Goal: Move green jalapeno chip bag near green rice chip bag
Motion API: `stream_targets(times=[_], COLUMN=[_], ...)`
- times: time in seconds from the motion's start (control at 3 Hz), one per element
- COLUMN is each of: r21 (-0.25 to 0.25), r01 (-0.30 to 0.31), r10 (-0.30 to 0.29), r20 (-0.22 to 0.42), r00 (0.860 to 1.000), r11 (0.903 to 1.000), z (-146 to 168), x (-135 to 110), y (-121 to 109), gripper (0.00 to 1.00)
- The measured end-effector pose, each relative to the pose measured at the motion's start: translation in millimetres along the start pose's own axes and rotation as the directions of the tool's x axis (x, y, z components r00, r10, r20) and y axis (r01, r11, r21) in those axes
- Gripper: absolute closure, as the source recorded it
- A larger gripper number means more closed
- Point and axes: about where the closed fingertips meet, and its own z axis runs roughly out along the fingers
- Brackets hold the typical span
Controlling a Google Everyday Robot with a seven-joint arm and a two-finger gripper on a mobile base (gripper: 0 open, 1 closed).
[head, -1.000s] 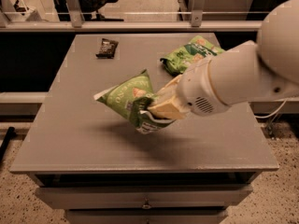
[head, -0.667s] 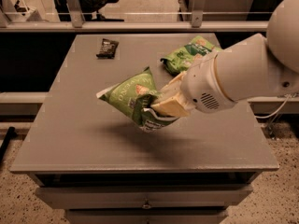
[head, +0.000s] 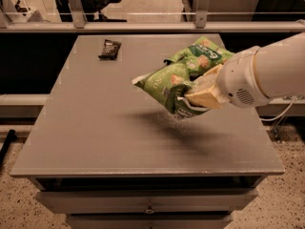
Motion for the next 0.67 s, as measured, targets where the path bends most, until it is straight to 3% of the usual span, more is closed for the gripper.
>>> stream_targets(times=[0.33,0.67], r21=[0.092,0.143], r01=[0.003,0.007], r10=[-0.002,0.000], r20=[-0.014,-0.051], r00=[1.000,0.999], r11=[0.9957,0.9897], z=[-16.5,-28.0], x=[30.2,58.2], y=[-69.8,-134.0], gripper=[1.00,1.00])
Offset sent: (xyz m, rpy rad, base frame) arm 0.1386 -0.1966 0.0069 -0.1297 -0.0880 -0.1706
